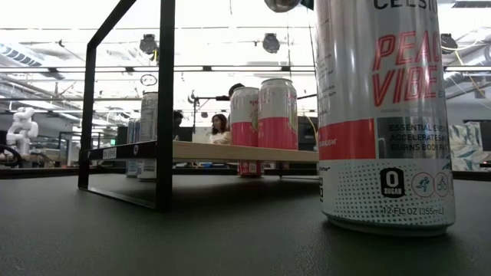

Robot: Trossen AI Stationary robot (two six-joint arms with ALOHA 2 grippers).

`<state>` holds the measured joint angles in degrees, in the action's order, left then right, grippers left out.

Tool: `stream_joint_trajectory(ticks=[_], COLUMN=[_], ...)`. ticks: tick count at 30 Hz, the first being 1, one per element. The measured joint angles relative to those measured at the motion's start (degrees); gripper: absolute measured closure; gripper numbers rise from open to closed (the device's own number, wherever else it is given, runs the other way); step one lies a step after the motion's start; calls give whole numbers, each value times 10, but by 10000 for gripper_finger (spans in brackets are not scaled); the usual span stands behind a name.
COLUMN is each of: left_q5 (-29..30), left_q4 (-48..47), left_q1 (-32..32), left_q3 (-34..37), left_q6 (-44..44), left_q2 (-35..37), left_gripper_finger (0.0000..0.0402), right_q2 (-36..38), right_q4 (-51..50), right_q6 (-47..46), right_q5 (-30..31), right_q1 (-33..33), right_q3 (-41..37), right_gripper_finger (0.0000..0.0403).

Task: Place canned beverage on shelf
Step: Put the top right red white soda can on the shelf

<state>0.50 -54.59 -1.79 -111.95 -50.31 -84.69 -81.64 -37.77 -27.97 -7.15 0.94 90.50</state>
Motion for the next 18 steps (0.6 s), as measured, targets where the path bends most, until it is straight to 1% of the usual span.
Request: stream_joint_trajectory(ticks=[5,10,16,18], left_q5=[-7,-15,-37,-37], left_q4=[1,-5,-29,-34], left_q1=[-1,-2,-1,-1], left_q3=[0,0,1,1], left_q6=[17,33,28,28], left_q2=[-10,-35,-63,-70], left_gripper_finger=[8,8,8,8], right_q2=[-22,-43,-45,-43], right_q4=[2,11,39,38], right_q6=[-12,-20,-9,-1], right_q5=[1,1,2,13], right_q1=[-13,-22,-22,-22], right_q3=[0,0,1,1], right_gripper_finger=[133,133,133,133])
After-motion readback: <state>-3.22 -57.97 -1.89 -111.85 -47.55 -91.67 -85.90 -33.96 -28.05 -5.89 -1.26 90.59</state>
